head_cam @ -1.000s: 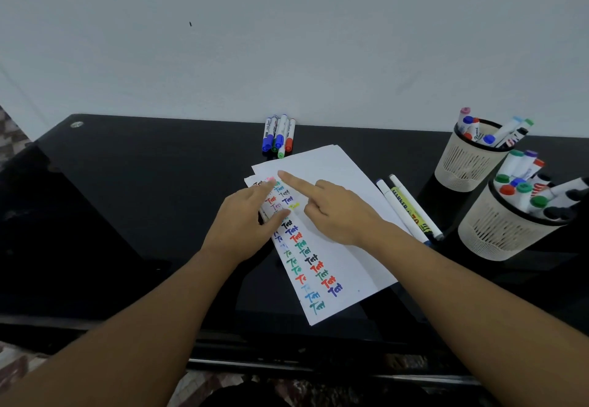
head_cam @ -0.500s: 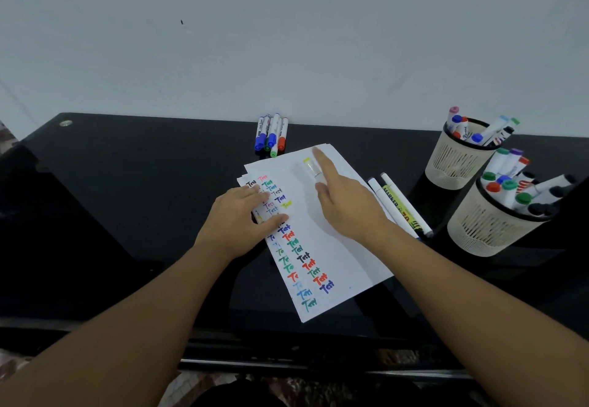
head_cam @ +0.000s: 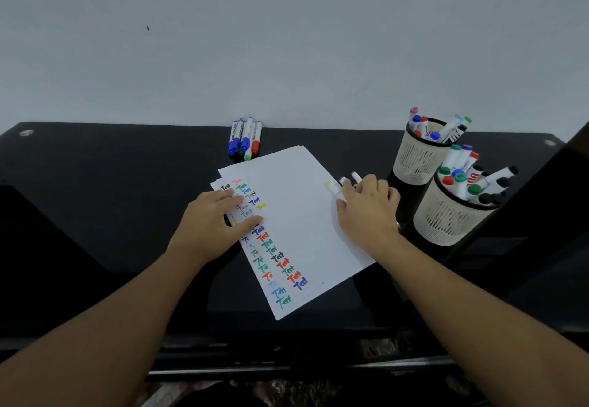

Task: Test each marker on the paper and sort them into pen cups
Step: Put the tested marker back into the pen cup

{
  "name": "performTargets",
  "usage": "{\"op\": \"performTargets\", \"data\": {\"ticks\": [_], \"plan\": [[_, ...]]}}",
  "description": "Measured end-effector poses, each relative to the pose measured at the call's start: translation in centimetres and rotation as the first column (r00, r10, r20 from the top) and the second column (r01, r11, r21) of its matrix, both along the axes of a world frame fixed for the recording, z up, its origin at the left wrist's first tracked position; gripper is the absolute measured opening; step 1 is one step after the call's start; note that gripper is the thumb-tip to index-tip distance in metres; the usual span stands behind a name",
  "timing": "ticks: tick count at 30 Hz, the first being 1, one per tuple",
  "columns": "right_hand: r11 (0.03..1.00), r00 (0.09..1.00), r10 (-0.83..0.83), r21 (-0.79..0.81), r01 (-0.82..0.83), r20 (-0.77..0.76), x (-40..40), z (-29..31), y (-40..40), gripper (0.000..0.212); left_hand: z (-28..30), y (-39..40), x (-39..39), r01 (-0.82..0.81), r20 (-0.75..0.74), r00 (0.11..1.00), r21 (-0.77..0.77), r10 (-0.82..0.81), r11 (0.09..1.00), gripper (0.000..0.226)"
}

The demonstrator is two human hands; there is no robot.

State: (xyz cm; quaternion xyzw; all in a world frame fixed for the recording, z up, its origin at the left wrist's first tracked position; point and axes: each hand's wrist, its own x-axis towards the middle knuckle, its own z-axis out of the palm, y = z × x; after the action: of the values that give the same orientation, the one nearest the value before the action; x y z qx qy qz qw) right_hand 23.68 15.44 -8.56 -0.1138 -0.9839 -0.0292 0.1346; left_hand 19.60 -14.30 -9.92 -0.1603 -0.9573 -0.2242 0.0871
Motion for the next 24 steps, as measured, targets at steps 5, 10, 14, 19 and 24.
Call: {"op": "performTargets", "data": {"ticks": [5,10,14,19,24], "plan": [[0.998,0.998,-0.01,0.057,0.014,-0.06,0.1,-0.5,0.9,0.047,0.1,0.2,0.1,0.001,0.008,1.0,0.016,-0.001,1.0,0.076],[0.998,1.0,-0.003,0.064,0.005,-0.028,-0.3,0.0,1.5,0.053,0.2,0.3,0.1,-0.002,0.009,1.0,0.033,0.001,0.999,0.078],[0.994,0.995,0.077,0.079,-0.072,-0.062,-1.0,1.0,0.9,0.06,0.3,0.2,0.0,-0.03,-0.013,0.999,0.031,0.03,0.999,0.09],[0.962,0.961,0.269,0.07,-0.264,-0.072,-3.1,2.4,-1.9,0.05,0.3,0.4,-0.1,-0.071,0.014,0.997,0.042,0.07,0.997,0.087],[0.912,0.914,0.407,0.054,-0.406,-0.002,-7.9,3.2,-5.0,0.047,0.2,0.4,-0.3,-0.095,0.05,0.995,0.063,0.092,0.994,0.077]]}}
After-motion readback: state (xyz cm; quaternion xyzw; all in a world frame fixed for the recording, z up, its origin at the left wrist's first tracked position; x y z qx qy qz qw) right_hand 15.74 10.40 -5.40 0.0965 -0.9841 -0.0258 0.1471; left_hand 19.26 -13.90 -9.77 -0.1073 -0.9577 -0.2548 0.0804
